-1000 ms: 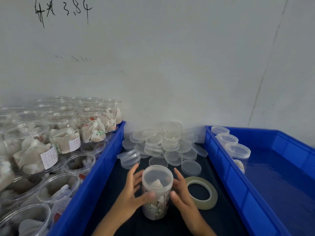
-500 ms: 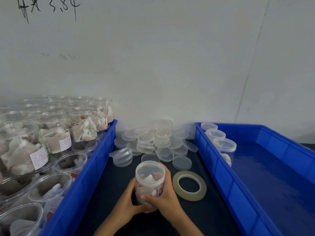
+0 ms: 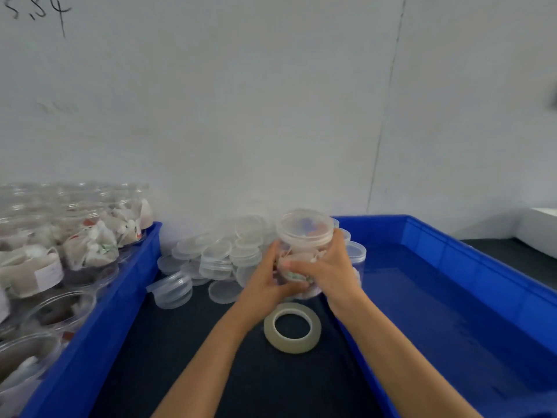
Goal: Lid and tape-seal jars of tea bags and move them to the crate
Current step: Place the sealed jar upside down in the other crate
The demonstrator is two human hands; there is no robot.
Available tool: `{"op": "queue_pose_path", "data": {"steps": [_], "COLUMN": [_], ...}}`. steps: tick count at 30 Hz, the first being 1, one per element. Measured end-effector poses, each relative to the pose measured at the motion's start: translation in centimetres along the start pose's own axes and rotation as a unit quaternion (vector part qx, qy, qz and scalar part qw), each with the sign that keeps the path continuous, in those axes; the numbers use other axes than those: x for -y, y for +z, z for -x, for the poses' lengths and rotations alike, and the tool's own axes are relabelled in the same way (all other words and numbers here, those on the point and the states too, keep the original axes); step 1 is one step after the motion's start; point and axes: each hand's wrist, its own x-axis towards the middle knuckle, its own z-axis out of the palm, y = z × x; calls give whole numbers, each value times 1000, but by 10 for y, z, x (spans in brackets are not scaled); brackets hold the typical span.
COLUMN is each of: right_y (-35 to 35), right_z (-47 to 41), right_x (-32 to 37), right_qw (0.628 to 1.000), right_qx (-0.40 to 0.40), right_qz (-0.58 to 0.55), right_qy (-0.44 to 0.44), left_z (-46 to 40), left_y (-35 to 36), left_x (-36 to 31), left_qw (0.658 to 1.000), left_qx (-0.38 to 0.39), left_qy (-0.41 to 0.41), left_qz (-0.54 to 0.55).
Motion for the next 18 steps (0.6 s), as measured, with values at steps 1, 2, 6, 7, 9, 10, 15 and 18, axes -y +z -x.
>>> {"op": "queue_pose_path", "data": {"steps": [1, 2, 6, 7, 9, 10, 15, 18], "right_y": [-12, -24, -67, -76, -92, -99, -126, -134], "right_z": [-6, -11, -28, -31, -37, -39, -48, -55], "right_x": [6, 10, 14, 11, 2, -4, -43, -66], "right_qw": [1000, 1000, 998, 996, 992, 990, 984, 976], "right_qx": [-5, -12, -67, -84, -117, -128, -124, -109], "right_qz": [-1, 2, 23, 30, 47, 53, 48, 55], "right_qy": [1, 3, 0, 1, 12, 23, 116, 181], "left_z": [-10, -21, -57, -65, -80, -86, -92, -92], "left_y": [10, 20, 62, 73, 96, 106, 135, 141], "left_x": [-4, -7, -20, -23, -25, -25, 1, 20], "left_qw": [1000, 1000, 998, 996, 986, 978, 956, 935], "left_qx": [-1, -2, -8, -7, -6, -6, 2, 11], "left_qy": [5, 8, 26, 21, 9, 6, -26, -45], "left_qz": [0, -3, -62, -89, -166, -208, -293, -352]}}
